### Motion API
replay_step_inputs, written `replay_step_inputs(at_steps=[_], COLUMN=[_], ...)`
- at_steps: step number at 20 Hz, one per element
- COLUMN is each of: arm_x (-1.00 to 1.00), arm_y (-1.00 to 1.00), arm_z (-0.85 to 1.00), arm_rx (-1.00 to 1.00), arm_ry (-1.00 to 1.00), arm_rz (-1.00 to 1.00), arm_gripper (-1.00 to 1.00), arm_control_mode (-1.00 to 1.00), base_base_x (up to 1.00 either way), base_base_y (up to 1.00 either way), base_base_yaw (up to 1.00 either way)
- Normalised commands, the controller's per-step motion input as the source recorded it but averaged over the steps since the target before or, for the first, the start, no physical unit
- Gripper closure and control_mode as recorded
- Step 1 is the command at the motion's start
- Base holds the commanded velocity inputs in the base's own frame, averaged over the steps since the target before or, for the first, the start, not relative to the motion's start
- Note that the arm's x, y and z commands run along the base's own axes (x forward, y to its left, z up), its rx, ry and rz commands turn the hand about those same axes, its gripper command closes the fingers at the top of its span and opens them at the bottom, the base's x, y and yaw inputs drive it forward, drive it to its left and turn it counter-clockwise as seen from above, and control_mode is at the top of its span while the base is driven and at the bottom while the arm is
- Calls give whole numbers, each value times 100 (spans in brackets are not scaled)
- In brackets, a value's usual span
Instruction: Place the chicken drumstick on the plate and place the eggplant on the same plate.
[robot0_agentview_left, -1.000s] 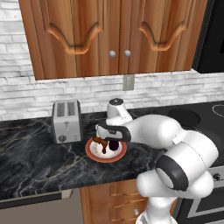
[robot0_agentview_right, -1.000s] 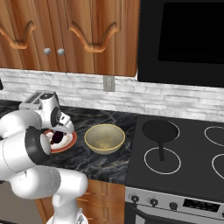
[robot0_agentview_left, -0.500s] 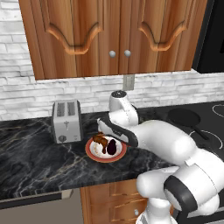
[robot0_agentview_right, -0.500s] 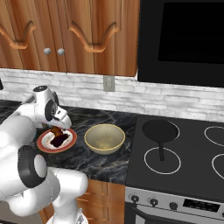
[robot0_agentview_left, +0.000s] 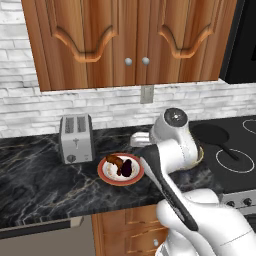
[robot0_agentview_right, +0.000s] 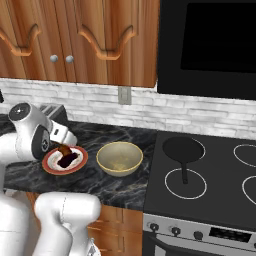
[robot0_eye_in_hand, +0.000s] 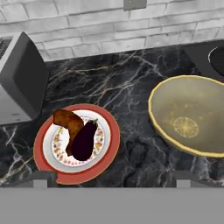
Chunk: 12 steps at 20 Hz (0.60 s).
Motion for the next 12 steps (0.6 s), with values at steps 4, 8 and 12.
replay_step_inputs(at_steps=[4, 8, 12], arm_x=[0, -85, -100], arm_y=[-6, 52, 88], arm_z=[0, 0, -3], arm_rx=[6, -23, -36], arm_ry=[-1, -40, -46], arm_rz=[0, 12, 13], arm_gripper=[-100, -100, -100], arm_control_mode=[-100, -100, -100], base_base_x=[0, 0, 0], base_base_y=[0, 0, 0], base_base_yaw=[0, 0, 0])
